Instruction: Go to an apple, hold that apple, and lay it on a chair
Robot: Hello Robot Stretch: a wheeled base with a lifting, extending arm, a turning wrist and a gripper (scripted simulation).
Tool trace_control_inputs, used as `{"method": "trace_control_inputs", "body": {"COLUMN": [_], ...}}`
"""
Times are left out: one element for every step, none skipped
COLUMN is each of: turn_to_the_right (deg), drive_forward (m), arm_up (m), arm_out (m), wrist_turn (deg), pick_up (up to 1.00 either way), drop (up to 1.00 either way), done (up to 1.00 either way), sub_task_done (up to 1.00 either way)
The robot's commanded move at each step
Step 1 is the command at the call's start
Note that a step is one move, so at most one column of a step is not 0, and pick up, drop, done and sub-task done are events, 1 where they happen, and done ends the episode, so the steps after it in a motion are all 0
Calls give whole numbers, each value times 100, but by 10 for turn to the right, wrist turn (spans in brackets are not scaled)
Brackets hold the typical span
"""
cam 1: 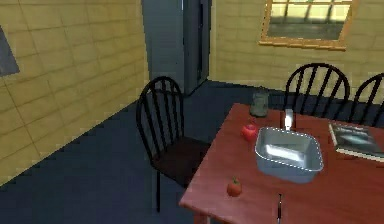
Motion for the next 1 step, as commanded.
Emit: {"method": "trace_control_inputs", "body": {"turn_to_the_right": [450], "drive_forward": [0], "arm_up": [0], "arm_out": [0], "wrist_turn": [0], "pick_up": [0], "drop": [0], "done": [0], "sub_task_done": [0]}}
